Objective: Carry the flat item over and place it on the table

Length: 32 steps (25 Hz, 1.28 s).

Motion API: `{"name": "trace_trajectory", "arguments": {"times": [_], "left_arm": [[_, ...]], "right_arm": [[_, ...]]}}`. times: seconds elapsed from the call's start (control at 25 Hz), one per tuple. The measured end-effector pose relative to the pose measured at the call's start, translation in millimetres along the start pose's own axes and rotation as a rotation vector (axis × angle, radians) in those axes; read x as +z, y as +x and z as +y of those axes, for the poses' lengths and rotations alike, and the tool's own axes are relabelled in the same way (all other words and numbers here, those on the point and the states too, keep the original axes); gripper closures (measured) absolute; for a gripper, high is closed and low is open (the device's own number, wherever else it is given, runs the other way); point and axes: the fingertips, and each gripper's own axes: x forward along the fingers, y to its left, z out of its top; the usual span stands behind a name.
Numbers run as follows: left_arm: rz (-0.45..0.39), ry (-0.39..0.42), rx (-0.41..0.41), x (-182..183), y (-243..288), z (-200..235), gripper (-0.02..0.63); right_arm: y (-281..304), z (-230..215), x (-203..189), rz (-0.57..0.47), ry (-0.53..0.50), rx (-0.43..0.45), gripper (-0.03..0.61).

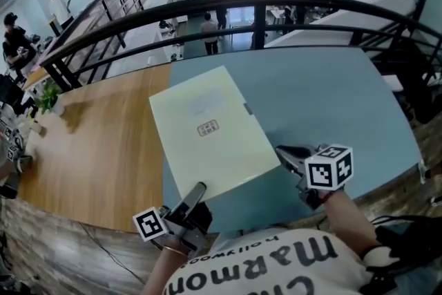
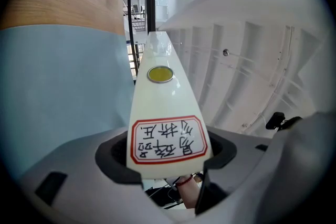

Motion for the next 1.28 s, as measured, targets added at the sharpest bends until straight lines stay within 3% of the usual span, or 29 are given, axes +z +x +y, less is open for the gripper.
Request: {"name": "trace_trajectory", "arguments": {"times": [0.36, 0.56, 0.92, 1.28], "left_arm": [[-0.056, -0.03, 0.014, 10.6, 26.0, 35.8, 0.324], [-0.07, -0.042, 0.073, 10.6, 25.1, 45.8, 0.324], [-0.053, -0.053, 0.112, 20.7, 24.7, 54.0, 0.324], [0.006, -0.055, 0.109, 65.2, 33.9, 66.3, 0.324]], "right_arm": [[43.6, -49.4, -4.7, 0.036, 0.045, 0.039, 0.537], [52.2, -68.4, -5.4, 0.046, 0.086, 0.033, 0.537], [60.7, -69.7, -19.3, 0.077, 0.1, 0.024, 0.535], [96.0, -64.5, -11.6, 0.073, 0.138, 0.005, 0.535]]}}
